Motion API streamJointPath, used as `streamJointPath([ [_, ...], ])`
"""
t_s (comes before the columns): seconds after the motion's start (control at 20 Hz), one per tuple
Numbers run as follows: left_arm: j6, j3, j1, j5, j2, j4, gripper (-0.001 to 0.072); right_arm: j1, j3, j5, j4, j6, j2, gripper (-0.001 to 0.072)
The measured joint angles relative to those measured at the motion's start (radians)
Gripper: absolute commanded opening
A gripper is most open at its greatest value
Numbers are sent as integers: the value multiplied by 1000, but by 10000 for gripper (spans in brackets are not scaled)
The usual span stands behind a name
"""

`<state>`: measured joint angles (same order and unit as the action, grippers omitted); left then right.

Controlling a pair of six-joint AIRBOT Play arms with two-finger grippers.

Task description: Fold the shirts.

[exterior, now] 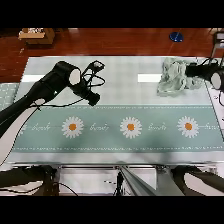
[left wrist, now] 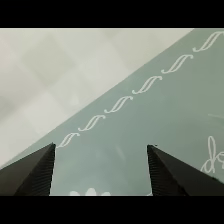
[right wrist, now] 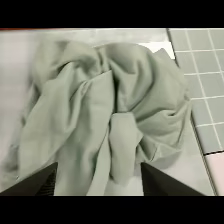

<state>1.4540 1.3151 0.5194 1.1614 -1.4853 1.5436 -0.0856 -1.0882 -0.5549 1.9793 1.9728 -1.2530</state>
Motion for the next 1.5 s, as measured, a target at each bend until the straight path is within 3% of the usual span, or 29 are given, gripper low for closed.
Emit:
streamJointPath([
  [0.15,40,0,0,14,3,-23,720,-84,-114,40,-72,27,-170,588],
  [0.45,65,1,0,33,6,-141,720,-134,-291,36,-307,-128,-432,587],
  [0.7,69,0,0,53,6,-210,720,-140,-343,34,-281,-167,-548,573],
  [0.75,69,1,0,58,6,-217,720,-141,-346,34,-262,-170,-560,497],
  [0.85,69,1,0,62,6,-225,720,-140,-351,33,-236,-174,-581,16],
  [1.0,69,1,0,68,8,-232,711,-134,-360,10,-222,-179,-585,24],
  [1.1,70,9,0,73,20,-235,597,-127,-372,-23,-223,-197,-549,24],
  [1.5,70,287,0,101,182,-238,589,-29,-433,-42,-302,-336,-58,25],
])
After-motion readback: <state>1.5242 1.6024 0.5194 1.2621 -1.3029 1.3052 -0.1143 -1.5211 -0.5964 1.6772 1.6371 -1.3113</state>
